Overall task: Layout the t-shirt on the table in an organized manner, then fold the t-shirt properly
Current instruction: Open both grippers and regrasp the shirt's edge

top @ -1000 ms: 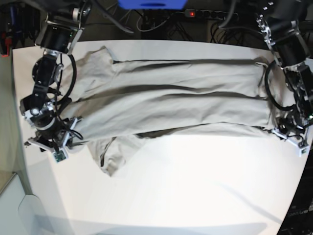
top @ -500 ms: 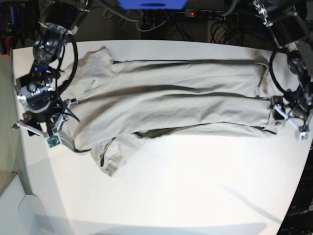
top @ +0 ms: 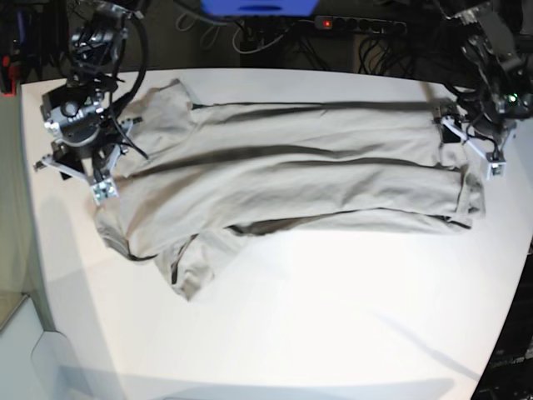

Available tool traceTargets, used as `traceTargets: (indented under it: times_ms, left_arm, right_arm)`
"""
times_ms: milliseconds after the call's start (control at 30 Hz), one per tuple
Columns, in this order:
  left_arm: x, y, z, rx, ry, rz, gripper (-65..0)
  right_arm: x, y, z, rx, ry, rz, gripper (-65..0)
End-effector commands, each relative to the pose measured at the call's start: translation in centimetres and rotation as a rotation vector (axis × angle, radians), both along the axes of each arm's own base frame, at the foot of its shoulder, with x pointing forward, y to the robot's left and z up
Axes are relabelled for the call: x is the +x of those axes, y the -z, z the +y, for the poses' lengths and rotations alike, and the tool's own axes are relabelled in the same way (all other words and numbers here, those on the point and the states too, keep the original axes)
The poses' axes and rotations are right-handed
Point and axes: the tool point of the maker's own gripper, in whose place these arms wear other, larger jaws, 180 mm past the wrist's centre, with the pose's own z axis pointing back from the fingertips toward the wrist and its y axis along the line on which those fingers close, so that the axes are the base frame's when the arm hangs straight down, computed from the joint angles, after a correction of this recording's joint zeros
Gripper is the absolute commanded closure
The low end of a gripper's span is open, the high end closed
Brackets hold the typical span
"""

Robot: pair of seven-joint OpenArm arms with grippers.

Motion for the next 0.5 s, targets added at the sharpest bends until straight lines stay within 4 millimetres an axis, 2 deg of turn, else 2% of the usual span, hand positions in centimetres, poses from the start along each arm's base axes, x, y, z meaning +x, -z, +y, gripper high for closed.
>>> traceTargets:
  times_ms: [0,200,300,467]
  left_arm:
    - [0.9,-0.8,0.2,0.007,0.004,-0.044,-42.5]
    - [0.8,-0.1,-1.0,-0.012,0.021,-0.029,-42.5]
    - [0.7,0.1,-1.5,-0.018,0.027,-0.022,-42.5]
    - [-0.7,0.8,-1.4,-0.017,0.024,0.013,-42.5]
  right_arm:
    - [0.8,-1.2,-0.1,-0.009,-0.011,-0.045,-28.8]
    - [0.7,-1.0,-0.3,-0.013,-0.010,-0.035,-28.8]
    - [-0.1,-0.3,-0.1,-0.011,-0.014,-0.012,-28.8]
    - [-0.7,0.3,0.1,-0.006,-0.020,0.009,-28.8]
